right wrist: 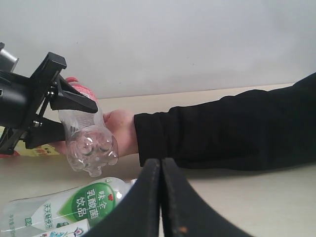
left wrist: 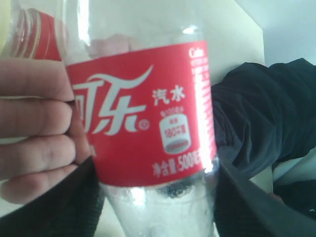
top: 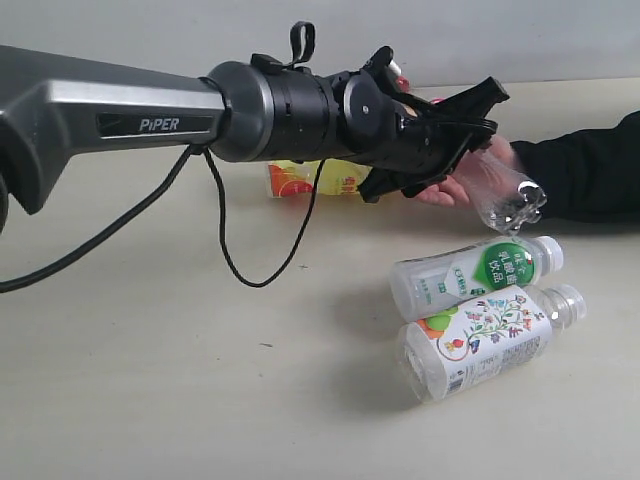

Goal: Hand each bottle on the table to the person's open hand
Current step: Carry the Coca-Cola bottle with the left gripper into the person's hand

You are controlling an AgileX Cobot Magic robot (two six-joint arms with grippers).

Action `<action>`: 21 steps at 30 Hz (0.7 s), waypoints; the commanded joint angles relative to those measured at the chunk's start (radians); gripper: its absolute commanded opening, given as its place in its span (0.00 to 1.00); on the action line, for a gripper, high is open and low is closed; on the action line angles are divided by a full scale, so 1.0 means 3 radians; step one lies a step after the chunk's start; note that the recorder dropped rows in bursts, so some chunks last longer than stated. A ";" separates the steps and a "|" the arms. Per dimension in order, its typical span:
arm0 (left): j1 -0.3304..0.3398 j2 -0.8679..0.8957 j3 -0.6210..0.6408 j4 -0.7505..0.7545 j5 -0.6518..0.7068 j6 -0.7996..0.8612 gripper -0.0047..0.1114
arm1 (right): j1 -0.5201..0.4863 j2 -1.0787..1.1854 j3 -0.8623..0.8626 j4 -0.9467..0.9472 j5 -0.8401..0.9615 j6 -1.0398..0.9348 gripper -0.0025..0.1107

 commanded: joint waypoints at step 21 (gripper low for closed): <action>0.0104 0.0162 -0.0017 0.0143 -0.0344 0.0011 0.37 | -0.0020 -0.0018 0.0014 0.0000 -0.0035 0.0004 0.02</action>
